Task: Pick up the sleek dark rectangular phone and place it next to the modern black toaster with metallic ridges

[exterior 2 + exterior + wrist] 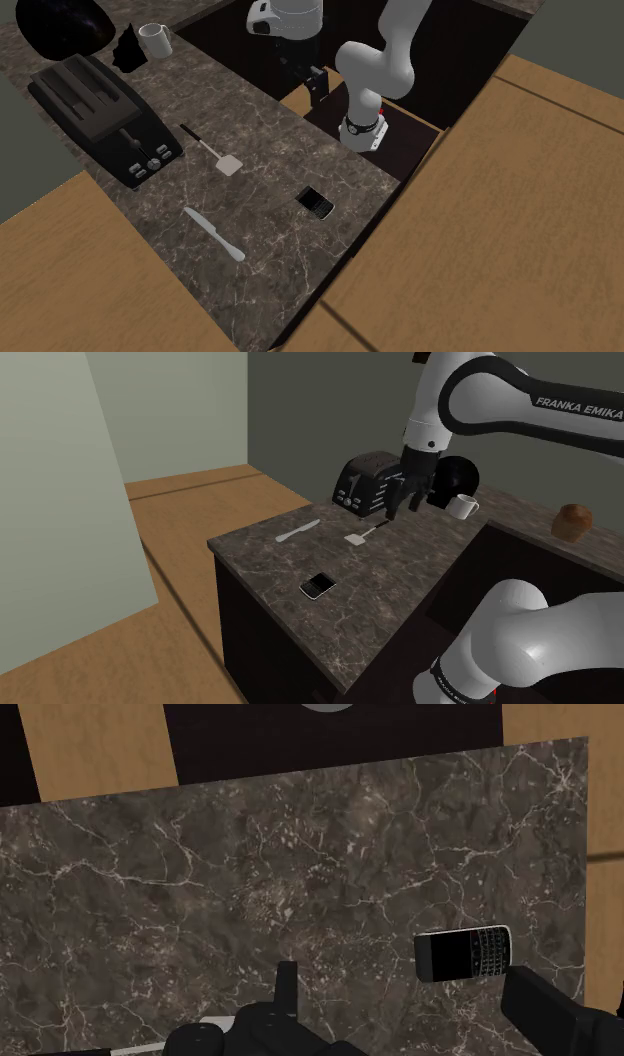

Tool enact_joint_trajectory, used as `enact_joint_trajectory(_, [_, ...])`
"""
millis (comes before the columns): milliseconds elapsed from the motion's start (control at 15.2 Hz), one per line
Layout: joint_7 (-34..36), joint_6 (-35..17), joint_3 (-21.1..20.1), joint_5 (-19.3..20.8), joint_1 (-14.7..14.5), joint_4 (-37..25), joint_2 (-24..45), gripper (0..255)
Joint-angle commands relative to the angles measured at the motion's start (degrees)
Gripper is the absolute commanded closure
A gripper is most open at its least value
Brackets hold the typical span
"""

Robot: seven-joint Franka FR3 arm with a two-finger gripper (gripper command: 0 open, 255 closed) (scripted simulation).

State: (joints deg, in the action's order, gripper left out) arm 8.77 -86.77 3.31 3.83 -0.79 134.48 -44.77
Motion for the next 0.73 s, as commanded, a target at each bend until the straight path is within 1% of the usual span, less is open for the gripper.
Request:
enact_joint_trajectory(0, [0.00,0.00,0.00,0.00,0.00,0.00,0.00,0])
enact_joint_trajectory(330, [18.12,-8.56,-6.17,-5.93,3.34,8.64,-1.00,0])
enact_joint_trajectory(660, [35.78,-18.78,-13.10,-12.02,6.15,14.65,1.56,0])
